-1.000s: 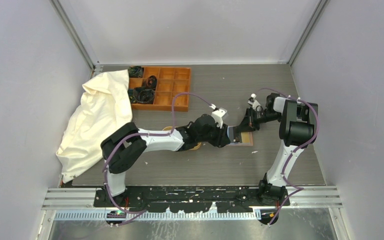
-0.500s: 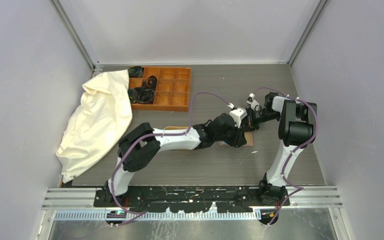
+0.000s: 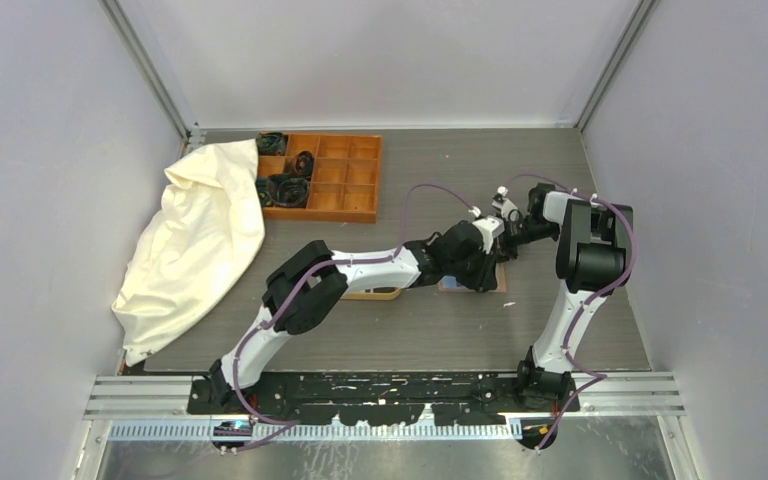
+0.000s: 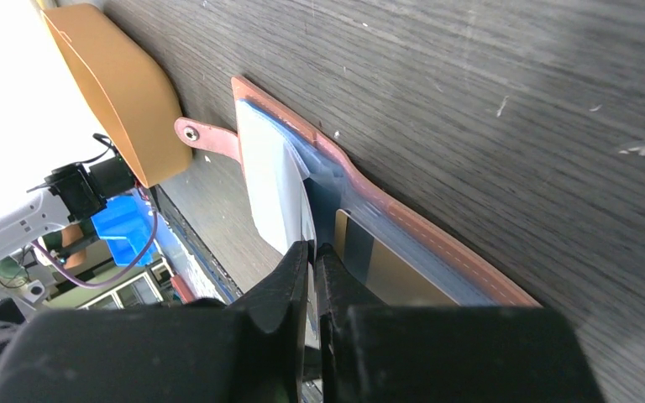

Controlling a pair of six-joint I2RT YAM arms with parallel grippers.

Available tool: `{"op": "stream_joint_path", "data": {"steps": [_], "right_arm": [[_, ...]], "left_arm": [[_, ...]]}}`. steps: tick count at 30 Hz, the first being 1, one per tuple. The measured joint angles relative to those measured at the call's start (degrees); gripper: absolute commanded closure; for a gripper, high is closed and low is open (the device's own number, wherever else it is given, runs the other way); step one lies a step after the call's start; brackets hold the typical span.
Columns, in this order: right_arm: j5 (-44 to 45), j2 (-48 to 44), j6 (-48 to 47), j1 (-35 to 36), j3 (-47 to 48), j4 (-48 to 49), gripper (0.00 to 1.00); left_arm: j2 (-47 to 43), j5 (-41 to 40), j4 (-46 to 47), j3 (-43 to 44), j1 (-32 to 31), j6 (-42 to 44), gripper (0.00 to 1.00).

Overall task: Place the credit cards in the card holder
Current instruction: Insert the credit card into the card holder.

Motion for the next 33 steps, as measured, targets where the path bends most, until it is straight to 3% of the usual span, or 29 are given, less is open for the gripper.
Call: {"op": "stream_joint_path", "data": {"steps": [9, 22, 31, 33], "right_arm": [[0.61, 0.0, -0.24, 0.52, 0.22, -0.17, 0.84], [1.7, -0.07, -0.9, 0.83, 0.33, -0.2, 0.68], [2.1, -1.79, -1.81, 0.9, 0.33, -0.79, 0.67], [2.08, -1.79, -1.81, 1.07, 0.33, -1.01, 0.67]], "left_arm": [[0.46, -1.38, -1.68, 1.2, 2.34, -0.37, 0.66], [0.46, -4.79, -4.87, 1.22, 3.37, -1.14, 0.67], [-2.1, -2.19, -2.32, -3.06, 3.82, -0.52, 0.7], [-2.78, -0.13, -0.72, -4.39, 3.98, -0.68, 0.75]]}}
